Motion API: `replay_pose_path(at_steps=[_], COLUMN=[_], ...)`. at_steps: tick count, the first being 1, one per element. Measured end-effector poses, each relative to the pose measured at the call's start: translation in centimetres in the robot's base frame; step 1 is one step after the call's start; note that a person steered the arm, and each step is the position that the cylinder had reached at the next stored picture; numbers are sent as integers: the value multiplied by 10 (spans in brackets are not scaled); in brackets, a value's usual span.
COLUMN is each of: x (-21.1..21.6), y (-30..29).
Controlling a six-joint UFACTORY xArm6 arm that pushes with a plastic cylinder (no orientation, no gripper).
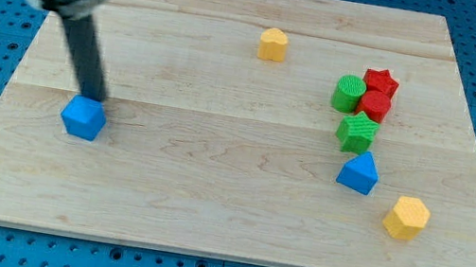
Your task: Move blue cube bottom left to blue triangle
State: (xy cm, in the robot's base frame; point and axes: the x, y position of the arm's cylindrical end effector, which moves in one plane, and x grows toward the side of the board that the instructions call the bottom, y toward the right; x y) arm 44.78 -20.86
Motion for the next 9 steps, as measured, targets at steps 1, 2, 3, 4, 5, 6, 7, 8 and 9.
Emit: replay_pose_path(at_steps=[1,2,3,4,5,6,7,8,9], x=[8,40,58,69,80,111,124,127,135], y=[-30,22,84,155,149,150,228,272,193])
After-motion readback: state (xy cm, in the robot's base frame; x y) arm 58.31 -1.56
